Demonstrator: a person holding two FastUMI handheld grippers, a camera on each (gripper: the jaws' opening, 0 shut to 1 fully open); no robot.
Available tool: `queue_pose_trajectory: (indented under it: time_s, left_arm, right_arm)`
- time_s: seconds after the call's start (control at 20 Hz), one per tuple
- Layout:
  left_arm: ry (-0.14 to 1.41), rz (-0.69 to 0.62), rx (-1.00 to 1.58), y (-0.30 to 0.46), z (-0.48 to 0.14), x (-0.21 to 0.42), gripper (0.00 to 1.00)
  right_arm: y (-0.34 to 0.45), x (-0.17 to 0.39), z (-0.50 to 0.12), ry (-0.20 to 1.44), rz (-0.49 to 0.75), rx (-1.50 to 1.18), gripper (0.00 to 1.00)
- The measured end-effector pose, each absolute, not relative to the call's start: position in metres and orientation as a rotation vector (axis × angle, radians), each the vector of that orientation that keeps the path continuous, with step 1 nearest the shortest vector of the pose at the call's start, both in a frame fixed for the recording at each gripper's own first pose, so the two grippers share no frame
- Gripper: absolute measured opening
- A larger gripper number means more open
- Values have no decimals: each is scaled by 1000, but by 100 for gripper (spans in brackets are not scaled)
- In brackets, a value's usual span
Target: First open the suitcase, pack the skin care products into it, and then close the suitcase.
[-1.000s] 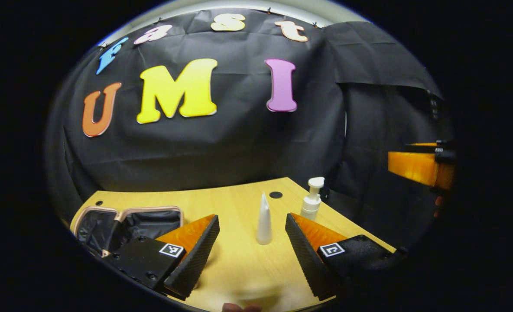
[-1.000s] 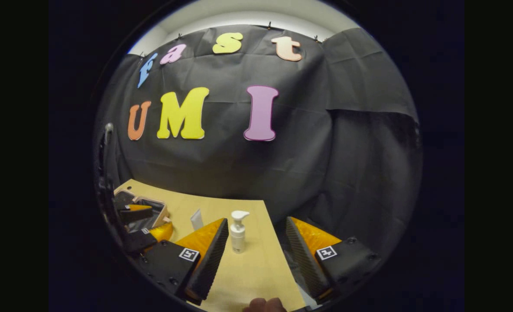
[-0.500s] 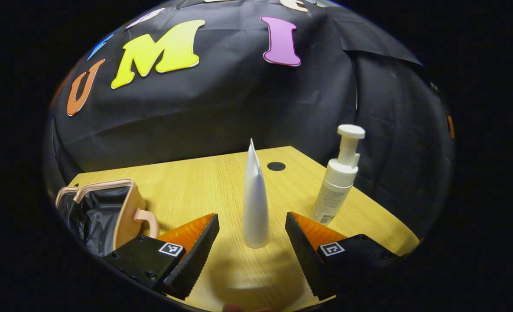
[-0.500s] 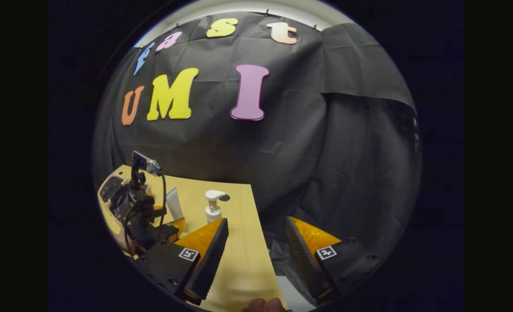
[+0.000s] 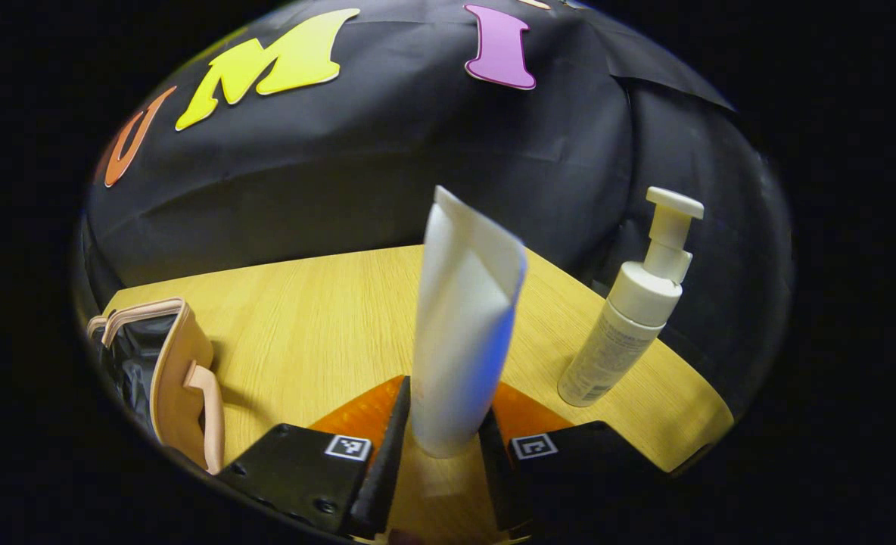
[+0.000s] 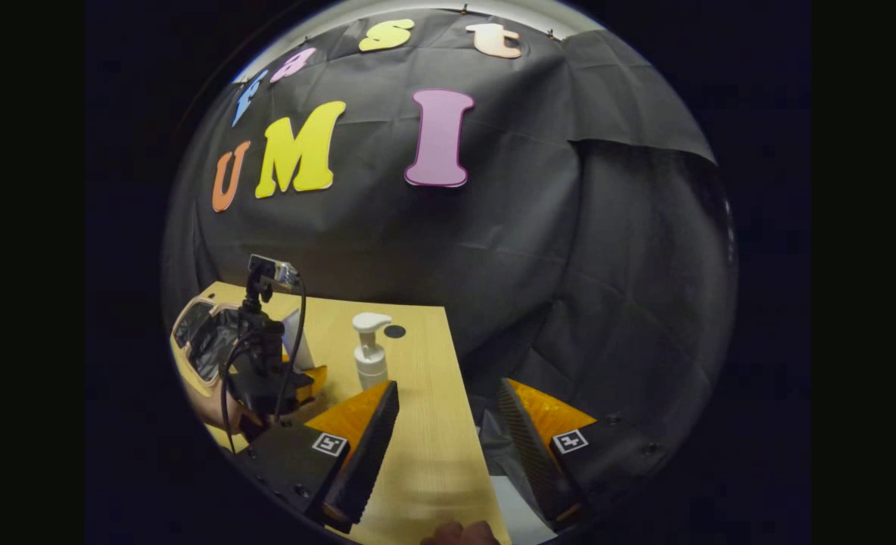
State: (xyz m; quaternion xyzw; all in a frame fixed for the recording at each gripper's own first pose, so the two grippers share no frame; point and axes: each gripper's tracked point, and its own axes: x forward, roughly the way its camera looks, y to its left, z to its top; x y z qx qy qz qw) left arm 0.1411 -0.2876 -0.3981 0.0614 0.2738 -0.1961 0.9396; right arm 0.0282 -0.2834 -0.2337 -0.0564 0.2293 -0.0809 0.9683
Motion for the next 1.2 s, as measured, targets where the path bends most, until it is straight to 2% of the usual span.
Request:
queue_pose_trajectory:
  time_s: [0.05,0.25,0.3,0.35,0.4,0.45,0.5,0.8,1.05,1.2]
  left_arm:
    - [557,-409,129,-288,-397,143,47]
    - [564,-433,113,-285,-387,136,43]
    - [557,-446,103,-285,-375,130,48]
    - [541,-450,98,-282,-361,125,43]
    - [527,-447,93,-277,-344,118,43]
    - [517,-443,82,-272,-328,111,48]
    - [513,-432,73,-263,-313,100,42]
    - [514,-304,50,-193,-247,56,42]
    - [521,-180,40,-127,-223,42,42]
    - [536,-116,36,-85,-220,36,42]
  right_arm:
    - [-284,30,-244,478,-156,-121,80]
    - [-269,40,-275,521,-86,-118,78]
    - [-262,45,-279,520,-67,-111,79]
    - [-256,51,-283,515,-54,-100,80]
    - [-248,60,-288,507,-43,-87,80]
    - [-241,68,-294,499,-34,-72,80]
    - [-233,78,-300,494,-26,-53,79]
    - [-207,133,-351,503,-14,-2,78]
    - [-207,156,-388,554,-38,13,79]
    - [-207,162,-395,574,-41,13,67]
